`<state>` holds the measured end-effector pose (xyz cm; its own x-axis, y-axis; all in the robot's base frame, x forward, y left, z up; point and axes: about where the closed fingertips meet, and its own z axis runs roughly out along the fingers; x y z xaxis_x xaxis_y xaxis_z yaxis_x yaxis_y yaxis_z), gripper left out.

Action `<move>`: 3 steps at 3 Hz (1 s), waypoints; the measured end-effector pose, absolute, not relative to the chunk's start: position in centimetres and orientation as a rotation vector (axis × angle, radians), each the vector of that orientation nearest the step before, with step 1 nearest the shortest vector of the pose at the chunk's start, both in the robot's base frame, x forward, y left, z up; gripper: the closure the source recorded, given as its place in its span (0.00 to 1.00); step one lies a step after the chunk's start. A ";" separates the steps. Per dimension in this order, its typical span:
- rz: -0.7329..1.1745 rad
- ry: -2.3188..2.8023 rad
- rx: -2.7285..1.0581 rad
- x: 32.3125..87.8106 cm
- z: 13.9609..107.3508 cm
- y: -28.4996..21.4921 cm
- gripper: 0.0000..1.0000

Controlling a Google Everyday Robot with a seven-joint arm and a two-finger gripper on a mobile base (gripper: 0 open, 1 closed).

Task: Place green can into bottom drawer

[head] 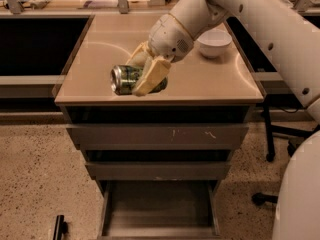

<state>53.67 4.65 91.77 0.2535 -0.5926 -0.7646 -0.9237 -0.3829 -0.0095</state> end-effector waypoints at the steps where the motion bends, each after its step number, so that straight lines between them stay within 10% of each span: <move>1: 0.954 1.375 -2.068 53.7 91.8 4.7 1.00; 3: 0.773 1.392 -1.956 47.9 93.5 3.9 1.00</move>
Offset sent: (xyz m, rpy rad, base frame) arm -0.0885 -0.0258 -0.0329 -0.0252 -0.0177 -0.1993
